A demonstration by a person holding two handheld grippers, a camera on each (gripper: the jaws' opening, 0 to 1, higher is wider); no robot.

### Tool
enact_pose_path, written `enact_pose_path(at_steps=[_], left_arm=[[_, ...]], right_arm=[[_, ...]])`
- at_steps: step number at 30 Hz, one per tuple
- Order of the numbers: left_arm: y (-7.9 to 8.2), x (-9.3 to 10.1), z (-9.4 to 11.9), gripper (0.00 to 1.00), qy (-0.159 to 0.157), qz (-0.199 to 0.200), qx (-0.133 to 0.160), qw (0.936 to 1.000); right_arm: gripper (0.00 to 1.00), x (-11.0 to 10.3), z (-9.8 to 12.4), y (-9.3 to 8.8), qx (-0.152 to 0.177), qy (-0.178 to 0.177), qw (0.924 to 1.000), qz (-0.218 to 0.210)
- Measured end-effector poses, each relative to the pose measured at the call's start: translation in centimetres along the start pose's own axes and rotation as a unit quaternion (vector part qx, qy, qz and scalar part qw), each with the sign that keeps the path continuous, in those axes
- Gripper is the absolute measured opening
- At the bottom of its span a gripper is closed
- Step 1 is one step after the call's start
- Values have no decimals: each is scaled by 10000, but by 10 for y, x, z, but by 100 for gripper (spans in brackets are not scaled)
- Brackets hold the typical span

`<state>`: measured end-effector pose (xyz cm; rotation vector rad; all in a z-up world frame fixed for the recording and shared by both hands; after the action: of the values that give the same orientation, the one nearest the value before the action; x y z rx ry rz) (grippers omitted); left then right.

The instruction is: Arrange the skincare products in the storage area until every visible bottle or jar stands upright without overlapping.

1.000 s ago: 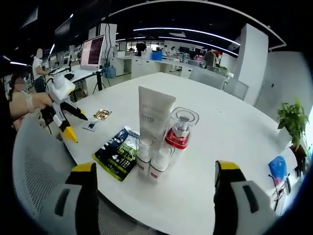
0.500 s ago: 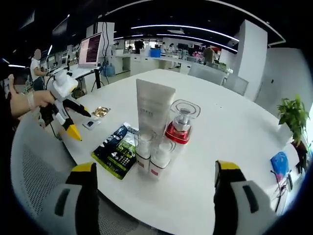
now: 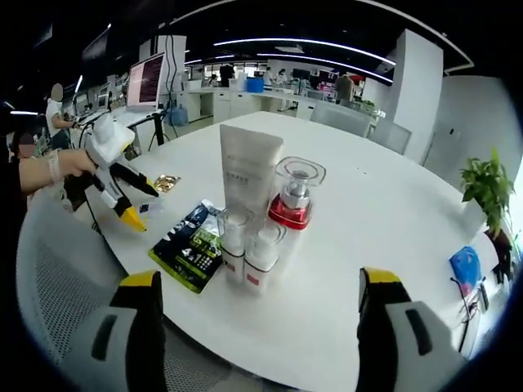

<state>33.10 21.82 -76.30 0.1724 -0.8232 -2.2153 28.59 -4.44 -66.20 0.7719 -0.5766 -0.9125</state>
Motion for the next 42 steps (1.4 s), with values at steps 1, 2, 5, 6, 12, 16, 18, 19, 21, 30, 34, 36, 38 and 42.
enact_pose_path(at_steps=[1, 2, 5, 6, 12, 16, 18, 19, 21, 30, 34, 36, 38, 42], left_arm=[[-1, -1, 0, 58, 45, -20, -3, 10000], [-2, -4, 1, 55, 143, -103, -21, 9998], [-6, -4, 3, 55, 144, -187, -38, 9997], [-6, -5, 3, 56, 147, -183, -43, 9997], [-13, -13, 8, 54, 339, -234, -114, 9991], [-13, -15, 7, 51, 431, -362, -100, 9984], [-13, -15, 7, 51, 431, -324, -91, 9985], [-13, -13, 9, 52, 393, -231, -94, 9989], [-14, -14, 8, 52, 467, -372, -106, 9982], [-13, -17, 10, 46, 442, -344, 86, 9984], [-14, -20, 9, 38, 399, -417, 185, 9982], [-14, -20, 8, 38, 378, -445, 198, 9981], [-13, -20, 7, 38, 361, -461, 182, 9981], [-13, -18, 6, 38, 231, -642, 145, 9976]], right_arm=[[100, 0, 0, 0, -2, 0, 10000, -4], [100, 0, 0, 0, -3, -1, 10000, -1], [100, 0, -1, 1, -1, 17, 10000, 19], [100, 0, -2, 2, 0, 30, 10000, 31], [100, -2, -4, 5, 30, 70, 9999, 73], [100, -3, -4, 4, 9, 99, 9999, 41], [100, -3, -3, 4, 16, 118, 9999, 3], [100, -4, -3, 4, 33, 150, 9999, -9], [100, -5, -2, 3, 67, 175, 9998, -40], [100, -4, -2, 11, 230, 274, 9993, -133], [100, -5, -3, 17, 312, 355, 9989, -79], [100, -4, -3, 18, 302, 353, 9989, -46], [100, -5, -3, 22, 350, 375, 9987, -28], [100, -7, -2, 25, 406, 392, 9984, 55]])
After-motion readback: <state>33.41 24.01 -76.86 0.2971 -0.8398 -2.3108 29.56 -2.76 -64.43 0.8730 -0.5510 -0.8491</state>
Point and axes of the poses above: the point that each gripper's makers call its tool centre point, and the gripper's own axes: z roughly backward along the fingers, x roughly to its right, y roughly out of its top, the point moved 2 cm from there along z, roughly backward along the fingers
